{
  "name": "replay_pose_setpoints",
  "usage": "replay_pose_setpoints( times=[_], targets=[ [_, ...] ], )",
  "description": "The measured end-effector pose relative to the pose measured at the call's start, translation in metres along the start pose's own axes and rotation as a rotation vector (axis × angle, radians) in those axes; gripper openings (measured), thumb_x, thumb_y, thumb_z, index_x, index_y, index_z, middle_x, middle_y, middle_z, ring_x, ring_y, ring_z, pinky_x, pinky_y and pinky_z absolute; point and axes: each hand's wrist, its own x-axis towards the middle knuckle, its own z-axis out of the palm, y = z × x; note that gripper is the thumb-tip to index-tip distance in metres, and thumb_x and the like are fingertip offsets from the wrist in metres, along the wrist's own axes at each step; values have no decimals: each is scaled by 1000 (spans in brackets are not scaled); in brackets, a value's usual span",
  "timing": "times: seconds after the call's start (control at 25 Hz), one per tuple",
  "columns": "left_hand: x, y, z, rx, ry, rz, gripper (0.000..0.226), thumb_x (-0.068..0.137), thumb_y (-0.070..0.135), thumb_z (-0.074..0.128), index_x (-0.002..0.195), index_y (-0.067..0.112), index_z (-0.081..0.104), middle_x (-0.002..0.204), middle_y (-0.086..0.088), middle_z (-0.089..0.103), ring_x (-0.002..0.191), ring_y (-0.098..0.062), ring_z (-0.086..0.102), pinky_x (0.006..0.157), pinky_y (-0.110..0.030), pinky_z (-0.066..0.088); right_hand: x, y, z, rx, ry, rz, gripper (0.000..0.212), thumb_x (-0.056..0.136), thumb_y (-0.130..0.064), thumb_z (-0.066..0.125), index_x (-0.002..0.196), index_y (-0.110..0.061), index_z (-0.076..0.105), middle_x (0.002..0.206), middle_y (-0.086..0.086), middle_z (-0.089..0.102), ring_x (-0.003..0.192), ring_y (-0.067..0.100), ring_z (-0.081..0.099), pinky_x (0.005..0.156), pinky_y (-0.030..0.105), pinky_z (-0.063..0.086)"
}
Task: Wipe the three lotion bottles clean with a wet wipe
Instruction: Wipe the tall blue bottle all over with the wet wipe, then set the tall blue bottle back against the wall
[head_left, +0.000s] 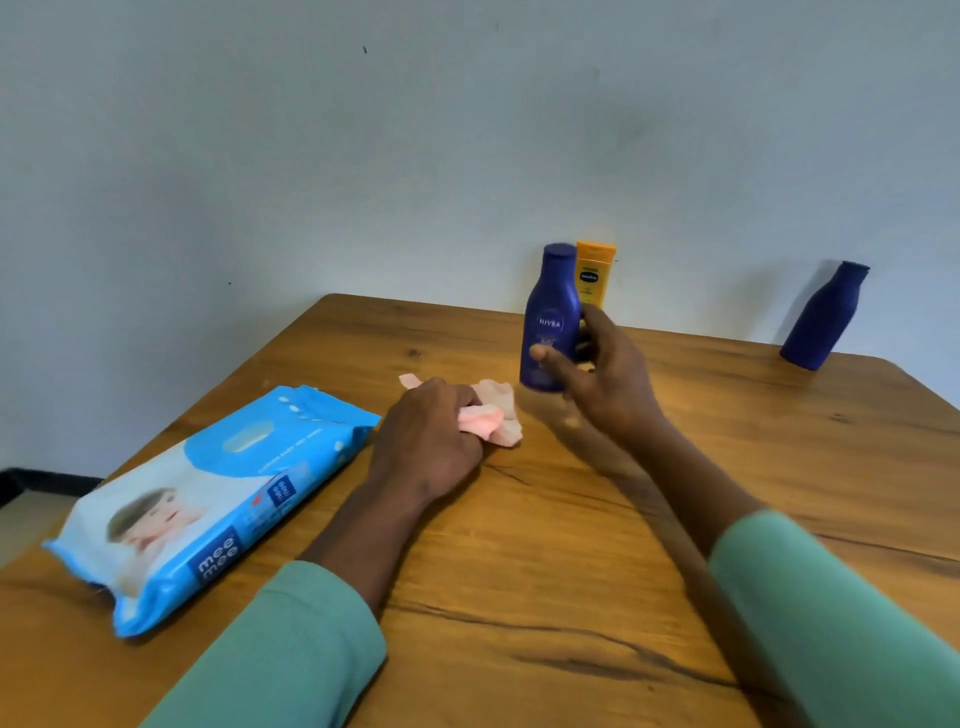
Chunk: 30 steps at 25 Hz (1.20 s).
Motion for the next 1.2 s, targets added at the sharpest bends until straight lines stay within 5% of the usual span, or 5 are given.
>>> replay_pose_setpoints(
  times=[0.24, 0.56, 1.04, 1.2],
  targets=[
    [12, -2, 8, -5, 4, 20, 47, 88, 31, 75, 135, 27, 66, 120, 1, 68, 104, -15, 62, 74, -28, 52, 131, 16, 56, -133, -51, -18, 48, 92, -18, 81, 133, -15, 58, 124, 6, 70, 113, 22, 68, 99, 49, 59],
    [16, -5, 15, -11, 49, 53, 40, 89, 46, 67, 127, 36, 63, 108, 8, 58, 94, -11, 52, 74, -30, 44, 214, 15, 170, -38, -152, -76, 54, 92, -15, 81, 140, -10, 55, 131, 9, 68, 114, 22, 66, 87, 27, 50],
    [20, -9, 14, -21, 59, 88, 50, 91, 50, 67, 137, 33, 60, 126, 3, 62, 113, -16, 58, 81, -28, 41, 219, 28, 179, -100, -189, 26, 57, 94, -22, 80, 144, -9, 55, 133, 14, 69, 111, 25, 67, 86, 30, 56],
    [23, -12, 16, -31, 82, 94, 46, 91, 45, 68, 134, 29, 63, 122, 2, 63, 109, -16, 59, 77, -27, 42, 199, 34, 154, -84, -146, 168, 55, 93, -24, 82, 141, -14, 58, 125, 11, 72, 110, 29, 72, 100, 46, 60]
  ],
)
